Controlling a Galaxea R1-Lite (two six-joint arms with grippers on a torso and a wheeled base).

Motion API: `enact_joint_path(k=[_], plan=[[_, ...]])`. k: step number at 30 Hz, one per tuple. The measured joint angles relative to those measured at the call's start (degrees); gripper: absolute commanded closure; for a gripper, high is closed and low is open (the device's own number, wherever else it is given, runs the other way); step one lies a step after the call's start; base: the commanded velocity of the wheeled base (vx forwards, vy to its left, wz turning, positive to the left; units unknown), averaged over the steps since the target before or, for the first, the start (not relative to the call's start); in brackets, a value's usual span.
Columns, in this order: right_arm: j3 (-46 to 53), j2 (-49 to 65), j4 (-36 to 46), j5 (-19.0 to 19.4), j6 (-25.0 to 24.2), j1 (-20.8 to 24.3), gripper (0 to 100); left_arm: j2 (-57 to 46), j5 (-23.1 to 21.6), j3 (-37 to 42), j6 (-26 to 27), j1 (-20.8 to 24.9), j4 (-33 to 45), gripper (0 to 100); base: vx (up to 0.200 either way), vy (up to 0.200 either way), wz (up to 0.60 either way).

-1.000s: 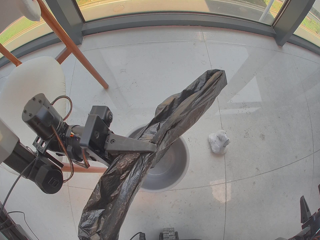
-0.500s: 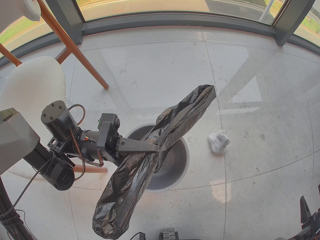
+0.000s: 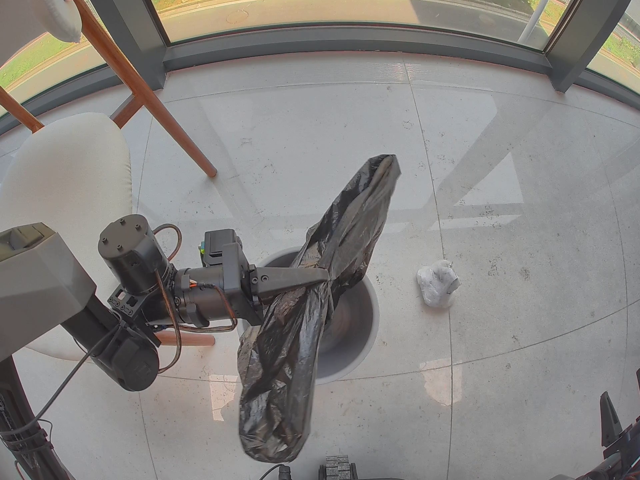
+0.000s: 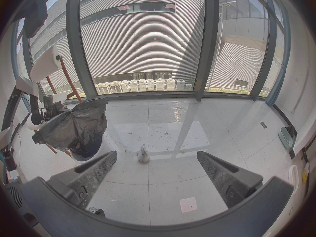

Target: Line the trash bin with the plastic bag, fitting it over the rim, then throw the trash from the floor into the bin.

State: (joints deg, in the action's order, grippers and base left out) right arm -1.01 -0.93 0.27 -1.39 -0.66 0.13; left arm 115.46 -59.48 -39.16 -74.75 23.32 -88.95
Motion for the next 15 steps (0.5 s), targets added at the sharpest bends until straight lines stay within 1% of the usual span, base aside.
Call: enact_joint_path(k=[2, 3, 5, 7, 9, 12, 15], plan=[[0.0, 0.0, 0.0, 0.0, 0.0, 0.0, 0, 0.1, 5.0, 1.2, 3.4, 0.8, 0.0, 100, 0.000, 0.000, 0.00], [0.0, 0.0, 0.0, 0.0, 0.1, 0.0, 0, 0.1, 6.6, 1.8, 5.3, 1.2, 0.0, 100, 0.000, 0.000, 0.00], [0.0, 0.0, 0.0, 0.0, 0.1, 0.0, 0, 0.1, 8.7, 3.3, 8.6, 1.7, 0.0, 100, 0.000, 0.000, 0.00], [0.0, 0.0, 0.0, 0.0, 0.1, 0.0, 0, 0.1, 10.8, 4.7, 10.8, 2.2, 0.0, 100, 0.000, 0.000, 0.00], [0.0, 0.0, 0.0, 0.0, 0.1, -0.1, 0, 0.1, 12.8, 5.6, 11.5, 2.4, 0.0, 100, 0.000, 0.000, 0.00], [0.0, 0.0, 0.0, 0.0, 0.2, -0.1, 0, 0.0, 18.8, 6.5, 11.8, 2.8, 0.0, 100, 0.000, 0.000, 0.00], [0.0, 0.0, 0.0, -0.1, 0.2, -0.1, 0, -0.3, 23.8, 7.3, 11.8, 3.4, 0.0, 100, 0.000, 0.000, 0.00]])
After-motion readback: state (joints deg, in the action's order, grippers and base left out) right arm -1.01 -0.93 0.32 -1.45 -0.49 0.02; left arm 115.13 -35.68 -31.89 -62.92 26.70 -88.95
